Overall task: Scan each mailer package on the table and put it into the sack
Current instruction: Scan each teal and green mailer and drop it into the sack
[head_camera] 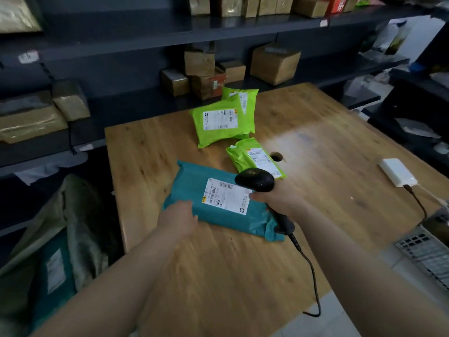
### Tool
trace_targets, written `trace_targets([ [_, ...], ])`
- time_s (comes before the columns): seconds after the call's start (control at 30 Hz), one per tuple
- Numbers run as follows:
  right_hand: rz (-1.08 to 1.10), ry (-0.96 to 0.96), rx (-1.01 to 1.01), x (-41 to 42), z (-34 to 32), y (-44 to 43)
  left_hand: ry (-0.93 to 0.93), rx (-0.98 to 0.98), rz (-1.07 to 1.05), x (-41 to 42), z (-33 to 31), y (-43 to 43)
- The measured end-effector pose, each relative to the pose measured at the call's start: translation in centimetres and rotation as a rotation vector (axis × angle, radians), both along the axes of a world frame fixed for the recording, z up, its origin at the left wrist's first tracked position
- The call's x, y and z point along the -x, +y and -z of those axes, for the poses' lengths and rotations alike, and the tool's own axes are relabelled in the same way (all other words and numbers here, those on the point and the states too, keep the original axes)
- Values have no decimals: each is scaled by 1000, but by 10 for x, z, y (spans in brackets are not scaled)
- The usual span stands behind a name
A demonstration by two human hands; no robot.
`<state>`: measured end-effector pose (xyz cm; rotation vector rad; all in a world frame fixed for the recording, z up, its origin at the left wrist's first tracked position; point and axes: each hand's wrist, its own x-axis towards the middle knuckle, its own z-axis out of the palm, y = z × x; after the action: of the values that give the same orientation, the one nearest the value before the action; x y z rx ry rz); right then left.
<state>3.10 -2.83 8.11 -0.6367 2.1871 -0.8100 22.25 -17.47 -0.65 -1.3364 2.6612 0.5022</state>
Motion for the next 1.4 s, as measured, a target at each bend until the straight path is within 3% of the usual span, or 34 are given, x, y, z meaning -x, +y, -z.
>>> trace_targets([
  [0.13,-152,-55,-95,22,16,-36,-1,-80,-67,7,15,-3],
  [0.23,-212,-111,-128,34,32,-52,121,-204,-193,11,24,4],
  [0.33,-219,-164,-110,39,45,-55,422,-428,-475,23,33,11],
  [0.5,-234,-305,-45,49,57,-41,1083,-863,-1045,50,33,33],
  [0.6,-303,-322,-53,57,57,-28,1238,-958,-1156,64,21,53],
  [0.7,-362,-322,-27,68,46,-14,1187,-938,-1051,70,7,69],
  [0.87,-409,-296,127,91,0,1,1146,-645,-957,72,-23,77],
  [1.07,-460,-265,232,99,-54,18,1258,-367,-971,83,-57,67],
  [1.4,-500,-27,226,95,-85,32,1189,-237,-998,88,-55,54],
])
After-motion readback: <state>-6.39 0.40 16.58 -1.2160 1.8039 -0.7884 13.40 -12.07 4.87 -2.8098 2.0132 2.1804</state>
